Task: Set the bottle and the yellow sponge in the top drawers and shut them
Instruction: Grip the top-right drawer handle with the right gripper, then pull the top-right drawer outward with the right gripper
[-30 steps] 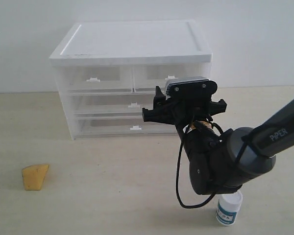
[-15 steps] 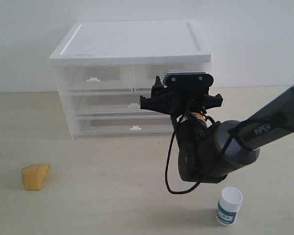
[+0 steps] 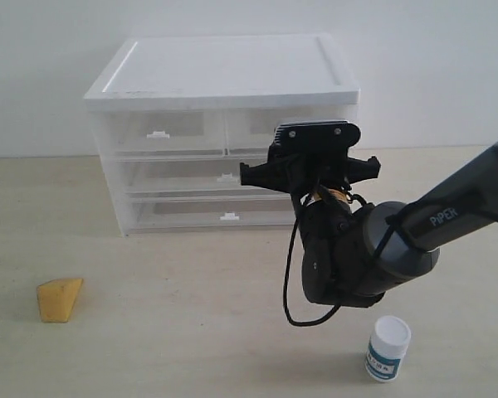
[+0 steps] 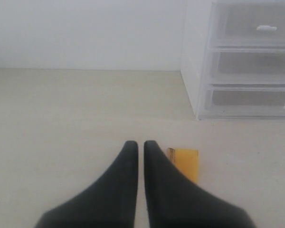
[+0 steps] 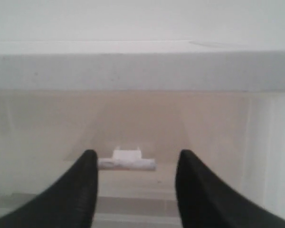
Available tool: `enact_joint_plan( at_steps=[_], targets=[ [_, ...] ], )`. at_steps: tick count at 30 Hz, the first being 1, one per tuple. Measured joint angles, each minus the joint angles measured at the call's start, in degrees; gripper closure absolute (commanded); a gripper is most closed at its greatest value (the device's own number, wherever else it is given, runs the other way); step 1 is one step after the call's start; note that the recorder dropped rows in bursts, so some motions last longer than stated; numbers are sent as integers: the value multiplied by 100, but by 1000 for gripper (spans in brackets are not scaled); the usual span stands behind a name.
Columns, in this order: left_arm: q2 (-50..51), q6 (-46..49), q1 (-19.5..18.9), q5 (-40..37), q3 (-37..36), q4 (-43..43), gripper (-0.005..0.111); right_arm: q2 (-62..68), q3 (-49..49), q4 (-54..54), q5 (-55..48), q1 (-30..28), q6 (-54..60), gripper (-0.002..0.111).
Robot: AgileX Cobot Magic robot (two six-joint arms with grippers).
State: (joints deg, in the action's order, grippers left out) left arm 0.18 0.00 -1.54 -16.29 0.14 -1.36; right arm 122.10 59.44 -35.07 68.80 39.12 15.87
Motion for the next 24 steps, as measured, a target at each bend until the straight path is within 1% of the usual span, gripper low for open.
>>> enact_joint_plan(
  at_steps=[1, 2, 13, 18, 24],
  targets=[
    [0, 0, 0, 0, 0, 0, 102, 0, 0, 77, -42, 0, 3, 103],
    [0, 0, 0, 0, 0, 0, 102, 0, 2, 133, -55, -5, 3, 108],
    [0, 0, 0, 0, 0, 0, 102, 0, -120, 284, -24, -39, -80, 108],
    [0, 0, -9, 0, 0, 0, 102, -221, -536, 544, 59, -75, -367, 108],
    [0, 0, -9, 0, 0, 0, 102, -530, -1091, 342, 150, 179, -434, 108]
  ],
)
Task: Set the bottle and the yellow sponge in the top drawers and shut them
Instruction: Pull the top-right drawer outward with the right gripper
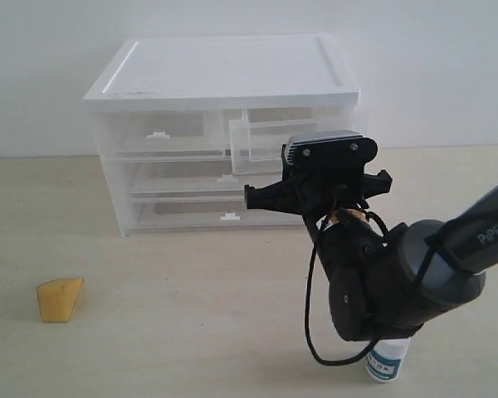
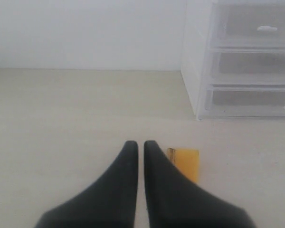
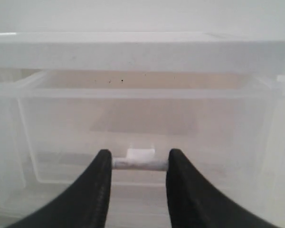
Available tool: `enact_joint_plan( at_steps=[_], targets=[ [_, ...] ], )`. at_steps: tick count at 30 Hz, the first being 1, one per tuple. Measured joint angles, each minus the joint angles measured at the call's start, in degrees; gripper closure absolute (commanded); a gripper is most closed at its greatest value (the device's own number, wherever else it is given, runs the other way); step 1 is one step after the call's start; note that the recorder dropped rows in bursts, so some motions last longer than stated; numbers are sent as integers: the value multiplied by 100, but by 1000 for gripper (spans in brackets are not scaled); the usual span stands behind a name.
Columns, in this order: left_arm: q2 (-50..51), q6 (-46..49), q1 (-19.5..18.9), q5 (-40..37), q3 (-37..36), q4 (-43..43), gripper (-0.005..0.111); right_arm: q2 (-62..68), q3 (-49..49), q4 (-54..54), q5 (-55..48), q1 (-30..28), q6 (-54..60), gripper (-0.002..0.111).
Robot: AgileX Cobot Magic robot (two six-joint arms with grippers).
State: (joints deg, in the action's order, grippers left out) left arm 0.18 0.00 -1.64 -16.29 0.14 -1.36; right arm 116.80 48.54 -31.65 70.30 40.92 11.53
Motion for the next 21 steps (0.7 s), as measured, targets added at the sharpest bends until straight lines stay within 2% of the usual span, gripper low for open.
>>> enact_joint_plan(
  at_steps=[11, 18, 20, 21],
  targets=[
    [0, 0, 0, 0, 0, 0, 102, -259, -287, -994, 12, 771, 290, 108],
    [0, 0, 0, 0, 0, 0, 102, -272, -287, -1409, 99, 1024, 412, 108],
    [0, 0, 0, 0, 0, 0, 102, -272, -287, -1498, 112, 1062, 412, 105],
    [0, 0, 0, 0, 0, 0, 102, -272, -287, -1542, 121, 1101, 426, 99]
  ],
)
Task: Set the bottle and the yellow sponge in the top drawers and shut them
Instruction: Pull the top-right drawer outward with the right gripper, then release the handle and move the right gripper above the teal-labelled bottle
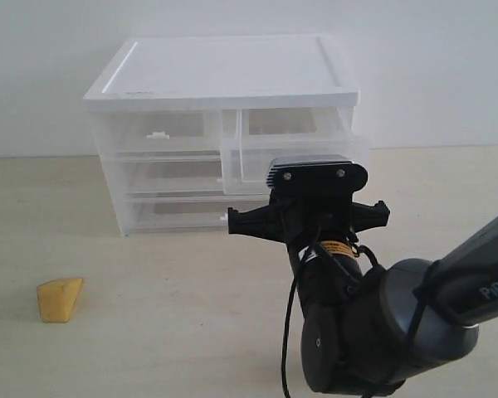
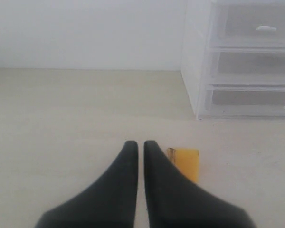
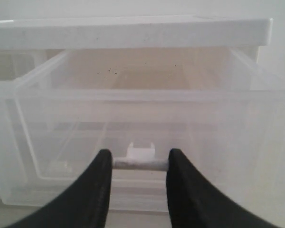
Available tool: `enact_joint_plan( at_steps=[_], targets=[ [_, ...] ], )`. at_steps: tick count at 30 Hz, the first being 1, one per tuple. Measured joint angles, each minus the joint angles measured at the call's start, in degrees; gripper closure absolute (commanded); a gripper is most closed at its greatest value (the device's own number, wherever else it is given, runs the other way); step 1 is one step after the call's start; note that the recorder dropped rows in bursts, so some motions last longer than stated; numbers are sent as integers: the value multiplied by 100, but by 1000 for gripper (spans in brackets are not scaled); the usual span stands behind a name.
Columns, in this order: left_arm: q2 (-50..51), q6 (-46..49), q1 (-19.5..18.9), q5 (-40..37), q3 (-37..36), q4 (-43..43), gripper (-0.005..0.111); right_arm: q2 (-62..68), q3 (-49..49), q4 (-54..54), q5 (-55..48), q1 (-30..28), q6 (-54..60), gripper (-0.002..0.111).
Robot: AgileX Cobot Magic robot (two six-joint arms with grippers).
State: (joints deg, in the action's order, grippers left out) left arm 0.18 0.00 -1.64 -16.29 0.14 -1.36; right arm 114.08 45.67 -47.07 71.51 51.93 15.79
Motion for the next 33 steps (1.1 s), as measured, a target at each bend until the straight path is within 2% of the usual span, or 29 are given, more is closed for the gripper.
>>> enact_joint_plan(
  at_steps=[9, 11, 13, 20, 23, 26, 29, 33],
  targets=[
    [0, 0, 0, 0, 0, 0, 102, -17, -11, -469, -109, 376, 10, 42],
    [0, 0, 0, 0, 0, 0, 102, -17, -9, -550, -139, 423, 63, 34],
    [0, 0, 0, 0, 0, 0, 102, -17, -9, -744, -139, 496, 199, 31],
    [0, 0, 0, 0, 0, 0, 102, -415, -367, -1041, -190, 970, 646, 31],
    [0, 0, 0, 0, 0, 0, 102, -813, -707, -1050, -272, 1092, 646, 34],
    [0, 0, 0, 0, 0, 0, 102, -1257, -1023, -891, -742, 1131, 810, 46],
    [0, 0, 0, 0, 0, 0, 102, -1686, -1154, -712, -1525, 1131, 1292, 69],
    [0, 0, 0, 0, 0, 0, 102, -2209, -1161, -624, -2513, 1141, 1904, 108]
  ],
)
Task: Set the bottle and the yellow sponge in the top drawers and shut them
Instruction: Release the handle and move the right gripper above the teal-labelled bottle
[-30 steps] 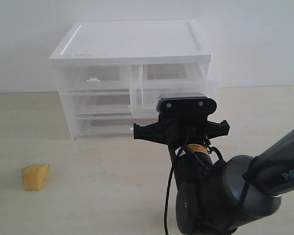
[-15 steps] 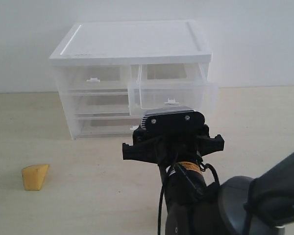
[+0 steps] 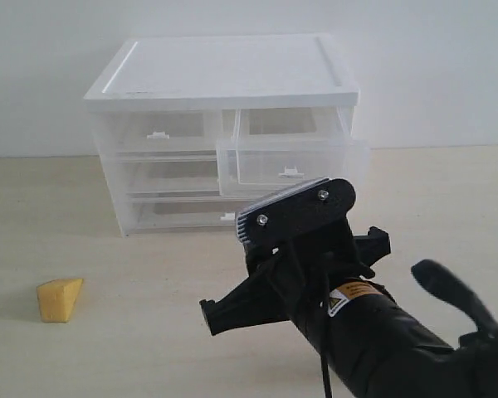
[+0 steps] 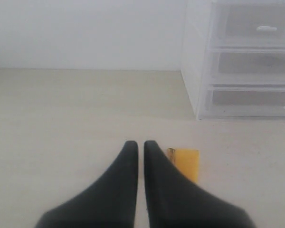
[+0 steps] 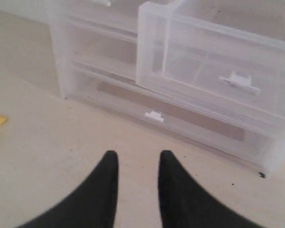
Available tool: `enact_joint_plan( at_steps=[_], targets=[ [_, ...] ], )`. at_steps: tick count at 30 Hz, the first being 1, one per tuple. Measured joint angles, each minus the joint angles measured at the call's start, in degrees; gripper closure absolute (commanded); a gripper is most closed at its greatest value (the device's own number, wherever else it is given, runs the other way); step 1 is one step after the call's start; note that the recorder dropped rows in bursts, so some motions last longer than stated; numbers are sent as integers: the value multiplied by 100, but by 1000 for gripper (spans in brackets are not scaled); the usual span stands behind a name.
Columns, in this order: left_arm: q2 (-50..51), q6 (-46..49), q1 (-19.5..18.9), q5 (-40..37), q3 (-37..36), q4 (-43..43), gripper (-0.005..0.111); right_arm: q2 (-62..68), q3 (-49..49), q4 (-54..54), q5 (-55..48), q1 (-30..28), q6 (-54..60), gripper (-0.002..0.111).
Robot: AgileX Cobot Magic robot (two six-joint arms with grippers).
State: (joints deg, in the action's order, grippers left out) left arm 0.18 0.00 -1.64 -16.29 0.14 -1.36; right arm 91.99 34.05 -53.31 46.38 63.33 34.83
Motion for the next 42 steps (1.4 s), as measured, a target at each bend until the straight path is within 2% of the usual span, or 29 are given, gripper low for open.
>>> enact_joint_plan(
  at_steps=[5, 9, 12, 18, 21, 24, 27, 28, 30, 31, 32, 33, 35, 42],
  targets=[
    [0, 0, 0, 0, 0, 0, 102, -552, -2, 8, -905, 0, 727, 108],
    [0, 0, 0, 0, 0, 0, 102, -941, -2, 8, -2325, -222, 1347, 108],
    [0, 0, 0, 0, 0, 0, 102, -1193, 73, -18, -3766, -711, 1797, 108],
    [0, 0, 0, 0, 0, 0, 102, -1398, 539, 143, -6944, -2085, 2297, 108],
    [0, 0, 0, 0, 0, 0, 102, -1422, 844, 461, -8247, -2631, 2212, 108],
    [0, 0, 0, 0, 0, 0, 102, -1422, 1152, 1111, -9070, -2978, 1696, 108],
    [0, 0, 0, 0, 0, 0, 102, -1422, 1477, 2133, -9553, -3086, 836, 108],
    [0, 0, 0, 0, 0, 0, 102, -1422, 1671, 2915, -9809, -3099, 135, 108],
    [0, 0, 0, 0, 0, 0, 102, -1422, 1848, 3773, -10060, -3127, -612, 98],
    [0, 0, 0, 0, 0, 0, 102, -1422, 1861, 3972, -10100, -3127, -712, 81],
    [0, 0, 0, 0, 0, 0, 102, -1422, 1888, 4224, -10216, -3127, -856, 72],
    [0, 0, 0, 0, 0, 0, 102, -1422, 1888, 4268, -10257, -3127, -876, 58],
    [0, 0, 0, 0, 0, 0, 102, -1422, 1888, 4367, -10327, -3127, -944, 44],
    [0, 0, 0, 0, 0, 0, 102, -1422, 1599, 4597, -9650, -3127, -944, 45]
  ],
)
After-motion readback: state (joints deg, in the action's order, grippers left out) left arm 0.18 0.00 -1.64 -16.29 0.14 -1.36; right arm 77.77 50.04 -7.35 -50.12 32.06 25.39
